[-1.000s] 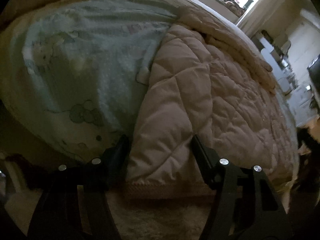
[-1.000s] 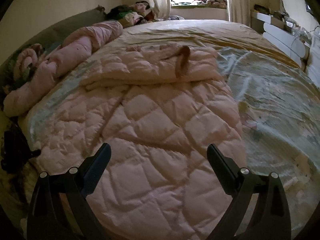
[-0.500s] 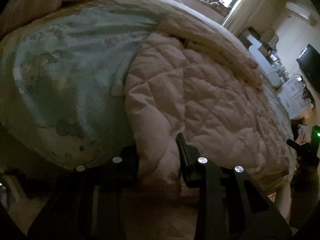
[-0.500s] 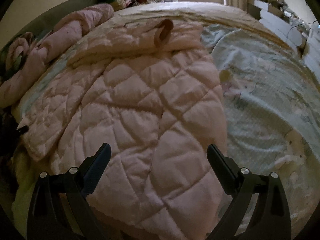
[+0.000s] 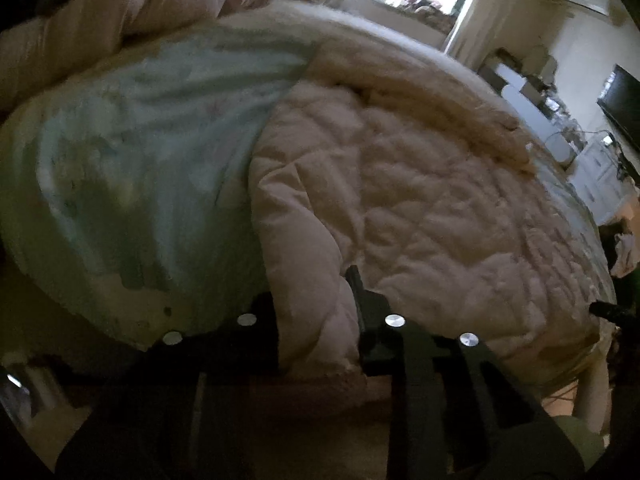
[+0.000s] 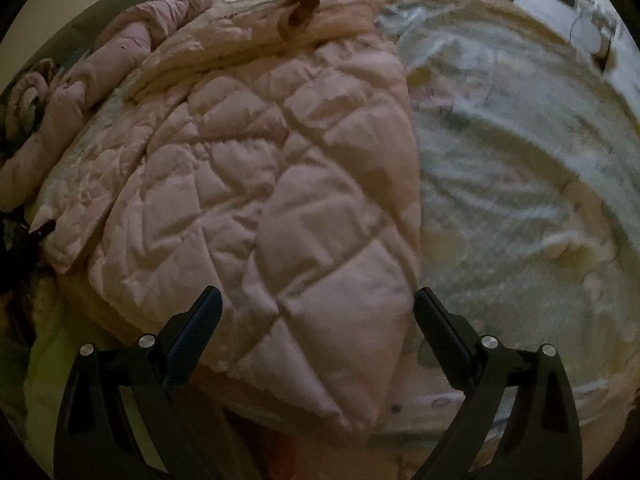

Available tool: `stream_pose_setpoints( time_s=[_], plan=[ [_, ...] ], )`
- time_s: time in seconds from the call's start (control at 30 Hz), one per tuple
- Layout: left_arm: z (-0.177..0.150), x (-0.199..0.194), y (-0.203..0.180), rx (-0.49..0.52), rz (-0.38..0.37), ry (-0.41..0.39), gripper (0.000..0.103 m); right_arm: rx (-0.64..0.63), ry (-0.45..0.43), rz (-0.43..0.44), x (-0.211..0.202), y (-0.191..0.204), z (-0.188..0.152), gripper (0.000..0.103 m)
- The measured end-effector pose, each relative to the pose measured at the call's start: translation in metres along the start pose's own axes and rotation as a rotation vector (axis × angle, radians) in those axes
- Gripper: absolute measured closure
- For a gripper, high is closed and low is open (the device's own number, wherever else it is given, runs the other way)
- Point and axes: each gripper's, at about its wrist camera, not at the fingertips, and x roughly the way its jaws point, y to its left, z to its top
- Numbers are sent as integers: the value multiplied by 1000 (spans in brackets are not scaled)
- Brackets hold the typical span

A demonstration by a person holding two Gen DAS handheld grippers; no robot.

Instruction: Fold large clothes

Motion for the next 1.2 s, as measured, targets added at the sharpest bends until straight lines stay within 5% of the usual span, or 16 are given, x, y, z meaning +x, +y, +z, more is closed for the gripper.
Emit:
stream_pose_setpoints(
  time_s=[0.13,0.3,0.53,0.57,0.93,1.2],
  plan=[
    [9,-22,-9,23,-1,-66,87,67,59,112,9,-12,-12,7],
    [14,-31,-15,26,-1,-97,87,79,57,129,15,-12,-26,15],
    [13,-33,-20,21,10,-105,87,-4,-23,151,-7,1,-22,79],
    [13,-33,-20,22,13,-106,87,-19,-47,157,-12,4,-20,82],
    [16,-35,-26,37,48,-118,87,-67,-308,262,-64,20,26,85],
    [24,-41,-31,42,62,-147,87,-75,-396,291,-72,23,54,85]
  ],
)
